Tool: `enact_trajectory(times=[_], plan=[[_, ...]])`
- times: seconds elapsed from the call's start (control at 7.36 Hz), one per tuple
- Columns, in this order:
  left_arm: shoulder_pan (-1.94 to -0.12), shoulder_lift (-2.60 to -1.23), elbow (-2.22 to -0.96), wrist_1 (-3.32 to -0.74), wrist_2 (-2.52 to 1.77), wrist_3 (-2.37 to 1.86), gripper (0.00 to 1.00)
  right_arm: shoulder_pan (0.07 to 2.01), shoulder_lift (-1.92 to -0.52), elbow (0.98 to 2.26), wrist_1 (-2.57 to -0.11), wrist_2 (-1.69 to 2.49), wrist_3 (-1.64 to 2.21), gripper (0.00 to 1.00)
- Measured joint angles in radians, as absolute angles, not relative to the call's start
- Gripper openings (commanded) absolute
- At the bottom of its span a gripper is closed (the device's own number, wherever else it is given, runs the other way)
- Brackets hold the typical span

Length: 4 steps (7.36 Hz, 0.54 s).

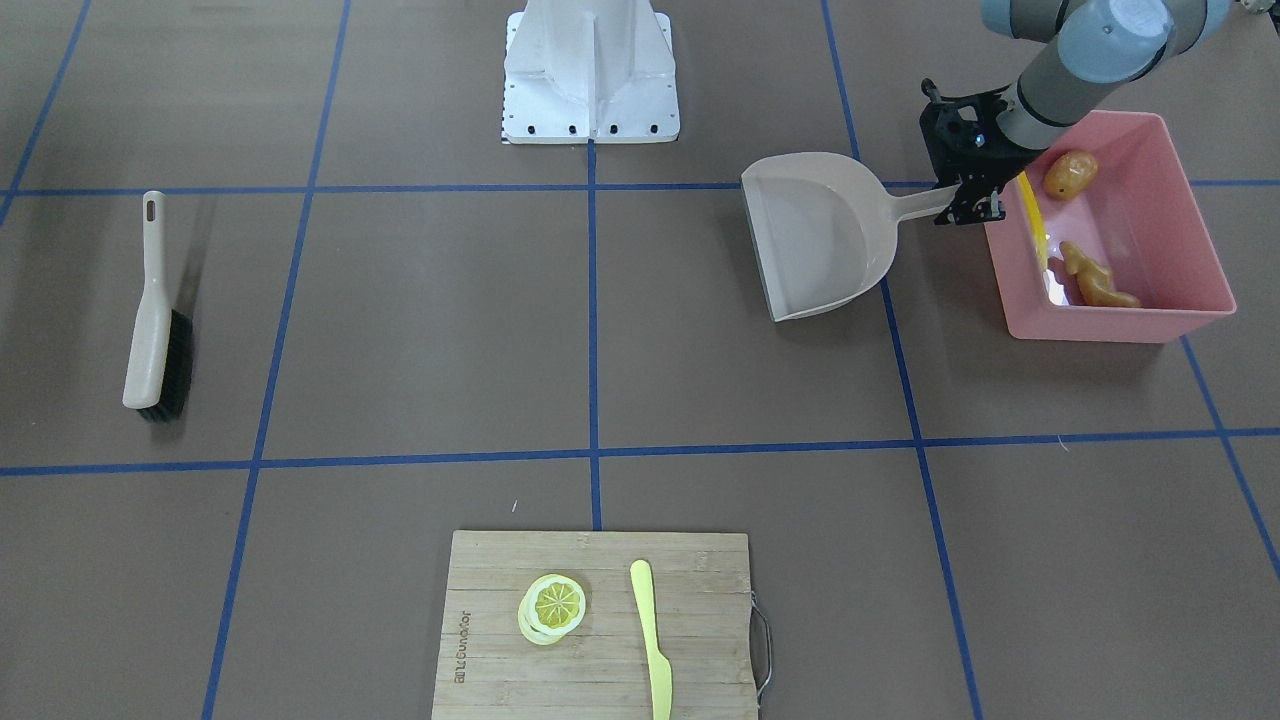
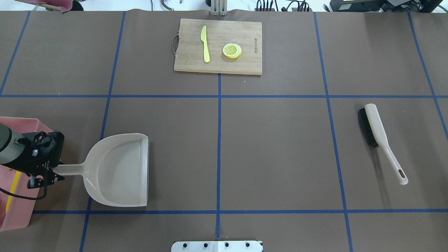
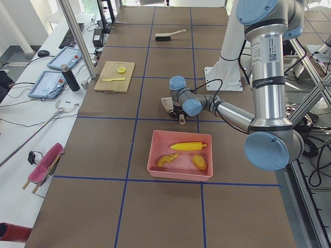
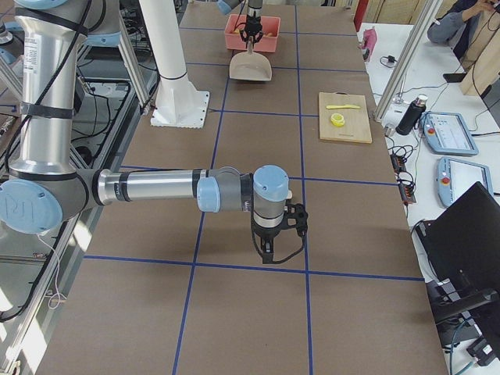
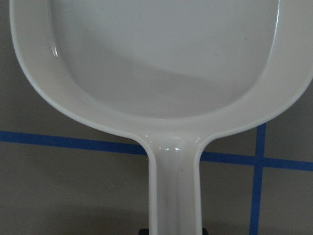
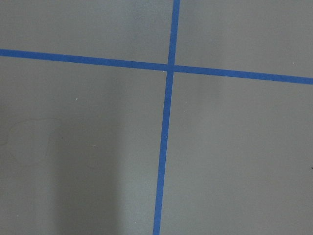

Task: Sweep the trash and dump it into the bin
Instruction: 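Lower the empty dustpan onto the table beside the pink bin with the left gripper, then release the dustpan handle and lift the left gripper away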

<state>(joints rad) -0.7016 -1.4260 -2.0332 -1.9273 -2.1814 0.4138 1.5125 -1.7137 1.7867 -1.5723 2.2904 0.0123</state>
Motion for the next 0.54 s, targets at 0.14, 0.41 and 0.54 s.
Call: enact_trajectory(times=[0.14, 0.41, 0.54], plan=[[-0.7, -1.43, -2.033, -1.928, -2.181, 0.413, 0.39, 1.513, -1.714, 1.786, -1.572, 2.29, 0.012, 1.0], [-0.7, -1.439, -2.035, -1.933, -2.182, 0.411, 0.99, 1.513, -1.714, 1.786, -1.572, 2.29, 0.013, 1.0], [-0.7, -1.444, -2.038, -1.936, -2.173, 0.411, 0.98, 1.513, -1.714, 1.786, -1.572, 2.289, 0.013, 1.0]])
